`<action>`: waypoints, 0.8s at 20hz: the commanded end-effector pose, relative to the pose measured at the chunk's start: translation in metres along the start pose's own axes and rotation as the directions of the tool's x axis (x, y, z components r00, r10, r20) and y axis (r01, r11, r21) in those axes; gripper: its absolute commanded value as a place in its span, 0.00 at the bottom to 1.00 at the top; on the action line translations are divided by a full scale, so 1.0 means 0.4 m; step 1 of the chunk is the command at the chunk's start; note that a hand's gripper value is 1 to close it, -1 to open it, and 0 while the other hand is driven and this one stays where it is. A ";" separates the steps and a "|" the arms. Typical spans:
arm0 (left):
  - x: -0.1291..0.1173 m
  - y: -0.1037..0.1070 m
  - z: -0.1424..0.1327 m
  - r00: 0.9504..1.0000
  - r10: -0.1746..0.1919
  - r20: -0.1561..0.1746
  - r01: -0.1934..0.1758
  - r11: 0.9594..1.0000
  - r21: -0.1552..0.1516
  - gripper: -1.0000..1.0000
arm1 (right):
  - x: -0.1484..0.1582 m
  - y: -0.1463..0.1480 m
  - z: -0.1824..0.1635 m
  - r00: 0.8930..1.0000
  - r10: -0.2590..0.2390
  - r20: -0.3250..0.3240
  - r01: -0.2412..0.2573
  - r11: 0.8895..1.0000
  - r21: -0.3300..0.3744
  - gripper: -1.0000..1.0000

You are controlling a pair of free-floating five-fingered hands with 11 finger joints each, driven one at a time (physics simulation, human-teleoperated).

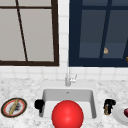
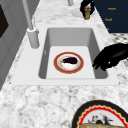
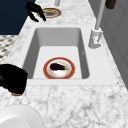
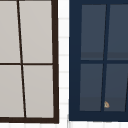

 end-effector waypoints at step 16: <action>0.000 0.000 0.000 1.000 0.000 0.000 0.000 1.000 0.000 0.50 | 0.313 -0.139 0.125 0.997 0.059 -0.040 -0.060 0.998 -0.013 1.00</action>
